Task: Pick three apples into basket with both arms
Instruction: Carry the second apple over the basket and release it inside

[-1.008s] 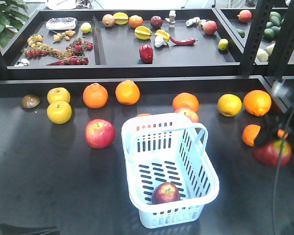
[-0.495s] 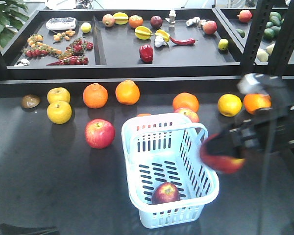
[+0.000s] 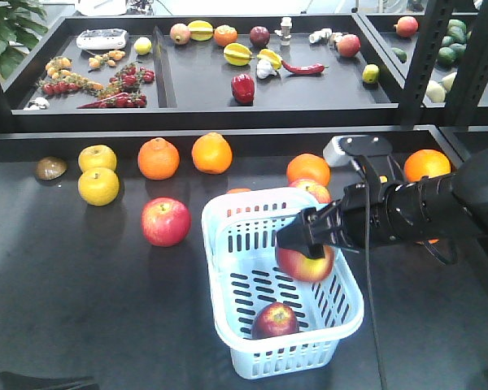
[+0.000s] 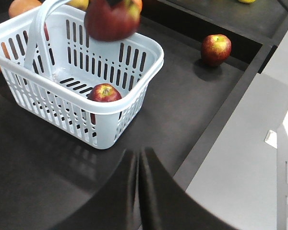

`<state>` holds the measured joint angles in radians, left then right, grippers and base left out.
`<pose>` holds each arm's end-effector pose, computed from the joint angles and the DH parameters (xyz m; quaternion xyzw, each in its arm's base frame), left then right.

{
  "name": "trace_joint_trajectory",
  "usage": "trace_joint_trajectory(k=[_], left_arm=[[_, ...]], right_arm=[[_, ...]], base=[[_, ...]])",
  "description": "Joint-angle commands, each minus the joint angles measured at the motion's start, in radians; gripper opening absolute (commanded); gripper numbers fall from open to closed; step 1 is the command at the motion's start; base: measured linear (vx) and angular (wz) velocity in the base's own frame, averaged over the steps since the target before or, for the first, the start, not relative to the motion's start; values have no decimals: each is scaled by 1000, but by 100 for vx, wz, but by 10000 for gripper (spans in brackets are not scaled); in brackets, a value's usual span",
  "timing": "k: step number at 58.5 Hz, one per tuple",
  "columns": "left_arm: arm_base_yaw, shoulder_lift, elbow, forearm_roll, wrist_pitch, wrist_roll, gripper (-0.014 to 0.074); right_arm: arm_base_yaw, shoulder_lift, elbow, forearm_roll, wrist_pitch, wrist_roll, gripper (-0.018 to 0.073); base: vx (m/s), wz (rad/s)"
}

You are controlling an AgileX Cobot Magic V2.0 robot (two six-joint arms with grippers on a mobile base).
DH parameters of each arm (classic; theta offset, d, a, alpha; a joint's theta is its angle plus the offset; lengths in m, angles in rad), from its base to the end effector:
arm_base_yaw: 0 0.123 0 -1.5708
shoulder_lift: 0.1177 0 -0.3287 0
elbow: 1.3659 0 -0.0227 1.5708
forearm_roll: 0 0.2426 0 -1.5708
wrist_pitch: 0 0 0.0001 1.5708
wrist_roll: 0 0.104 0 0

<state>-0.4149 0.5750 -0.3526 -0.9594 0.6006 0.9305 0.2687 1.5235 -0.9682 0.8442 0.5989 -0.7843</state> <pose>0.0455 -0.0727 0.2777 0.3158 0.7852 -0.2881 0.4480 0.2861 0.1243 0.2881 -0.2104 0.8995 0.2398 0.2984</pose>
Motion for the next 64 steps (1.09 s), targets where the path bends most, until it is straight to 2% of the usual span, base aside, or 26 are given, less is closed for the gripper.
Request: trace_joint_trajectory(k=[1, 13, 21, 28, 34, 46, 50, 52, 57, 64], left_arm=[[-6, -1, -27, -39, -20, -3, -6], [-6, -1, -27, -39, -20, -3, -6], [-6, -1, -27, -39, -20, -3, -6], [-6, -1, -27, -39, -20, -3, -6], [-6, -1, -27, -39, -19, -3, -6], [-6, -1, -27, -39, -19, -3, -6], [-6, -1, -27, -39, -19, -3, -6], [-6, -1, -27, -39, -19, -3, -6], [-6, -1, -27, -39, -19, -3, -6], [-6, -1, -27, -40, -17, -3, -6]], right_arm=[[-2, -32, -27, 53, -25, -7, 687], [-2, -32, -27, 58, 9, 27, 620], [-2, -46, -27, 5, 119, 93, 456], [-5, -85, -27, -147, 193, 194, 221], [-5, -145, -27, -399, 204, 341, -14], [-5, -254, -24, -965, 237, 765, -8], [-18, -263, -24, -1098, 286, 867, -4], [-37, -264, -24, -1127, 292, 887, 0], [-107, -264, -24, -1127, 280, 891, 25], [-273, -248, -24, -1083, 277, 885, 120]], base=[[0, 0], [0, 0], [0, 0], [0, 0], [0, 0], [0, 0], [0, 0], [0, 0], [0, 0], [0, 0]])
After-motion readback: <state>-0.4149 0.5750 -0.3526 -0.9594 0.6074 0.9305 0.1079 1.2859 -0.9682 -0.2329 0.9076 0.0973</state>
